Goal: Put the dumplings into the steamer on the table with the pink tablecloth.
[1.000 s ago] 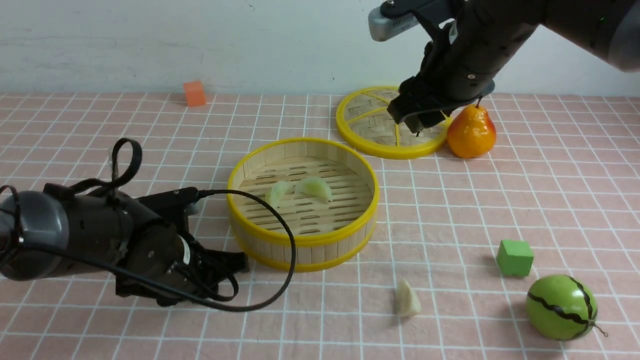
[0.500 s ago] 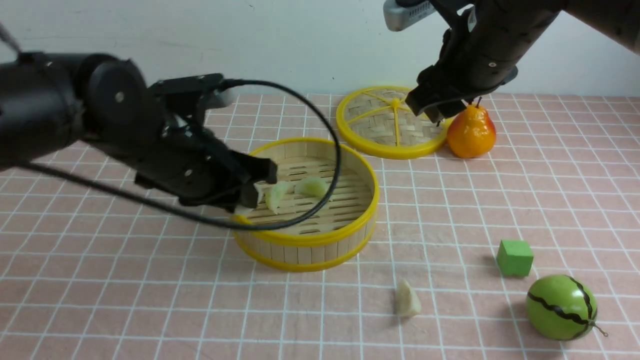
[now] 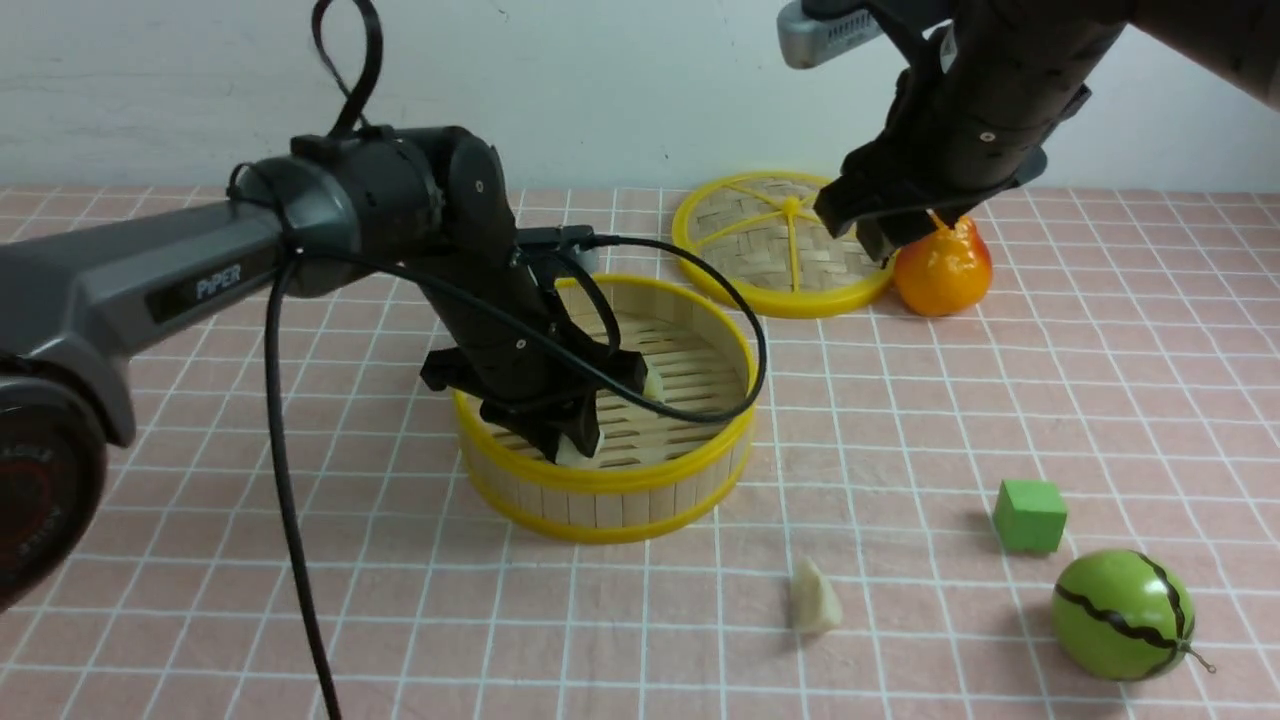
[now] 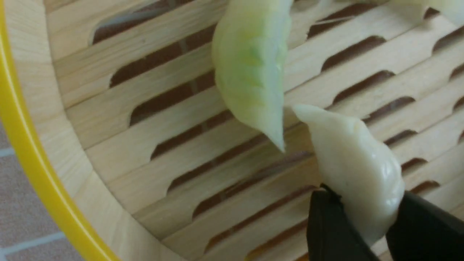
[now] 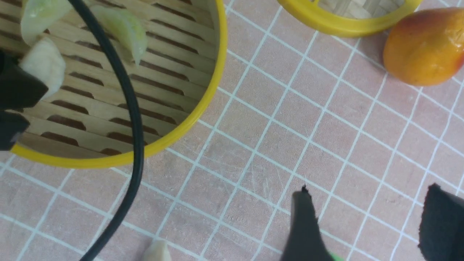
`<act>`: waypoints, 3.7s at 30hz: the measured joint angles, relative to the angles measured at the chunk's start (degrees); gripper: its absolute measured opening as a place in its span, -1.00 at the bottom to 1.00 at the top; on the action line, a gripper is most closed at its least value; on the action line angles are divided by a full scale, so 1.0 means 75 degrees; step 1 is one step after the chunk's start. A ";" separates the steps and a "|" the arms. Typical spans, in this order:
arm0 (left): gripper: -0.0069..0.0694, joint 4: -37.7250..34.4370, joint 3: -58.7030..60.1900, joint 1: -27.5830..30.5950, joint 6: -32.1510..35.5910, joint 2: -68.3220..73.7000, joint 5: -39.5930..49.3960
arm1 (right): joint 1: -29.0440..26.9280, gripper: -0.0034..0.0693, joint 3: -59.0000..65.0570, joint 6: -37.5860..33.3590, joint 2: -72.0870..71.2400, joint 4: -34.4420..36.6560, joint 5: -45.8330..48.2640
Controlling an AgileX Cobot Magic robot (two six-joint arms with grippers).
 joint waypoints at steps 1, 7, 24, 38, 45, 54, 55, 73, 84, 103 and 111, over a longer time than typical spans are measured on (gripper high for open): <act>-0.27 0.0025 -0.0028 0.0000 0.0000 0.0031 0.0018 | 0.0000 0.25 0.0000 -0.0001 0.0000 0.0018 0.0040; 0.32 0.0065 -0.0062 0.0000 -0.0193 -0.0019 0.0387 | 0.0000 0.25 0.0210 0.0046 -0.0009 0.0298 0.0174; 0.23 0.0631 0.0382 -0.0007 -0.0639 -0.4668 0.1958 | 0.0349 0.28 0.4841 0.0051 -0.0007 0.2659 -0.3201; -0.20 0.1859 0.4200 -0.0007 -0.0839 -0.8912 0.1757 | 0.0371 -0.24 0.4809 -0.0866 0.0558 0.2556 -0.2687; -0.20 0.2913 0.6202 -0.0007 -0.1421 -1.0935 0.1448 | 0.0395 -0.24 0.3511 -0.1213 -0.0024 0.2834 -0.2417; -0.20 0.2931 0.9261 -0.0007 -0.2444 -1.2619 -0.0680 | 0.0660 -0.24 0.1562 -0.2050 0.1940 0.3378 -0.4134; -0.20 0.2859 0.9343 -0.0007 -0.2479 -1.2693 -0.0760 | 0.0666 -0.24 0.1485 -0.2057 0.2171 0.3378 -0.4272; -0.20 0.2743 0.9391 -0.0007 -0.2523 -1.2828 -0.0978 | 0.0677 -0.03 -0.0206 -0.1477 -0.0481 0.1751 -0.1327; -0.19 0.2743 0.9391 -0.0007 -0.2523 -1.2828 -0.0978 | 0.0677 -0.96 0.4017 -0.1144 -0.4405 0.1289 -0.1978; -0.19 0.2743 0.9391 -0.0007 -0.2523 -1.2828 -0.0993 | 0.0677 -0.95 1.1758 -0.0743 -0.7317 0.1777 -0.4596; -0.19 0.2743 0.9391 -0.0007 -0.2523 -1.2828 -0.1001 | 0.0466 -0.95 1.3449 -0.0743 -0.8911 0.1335 -0.7599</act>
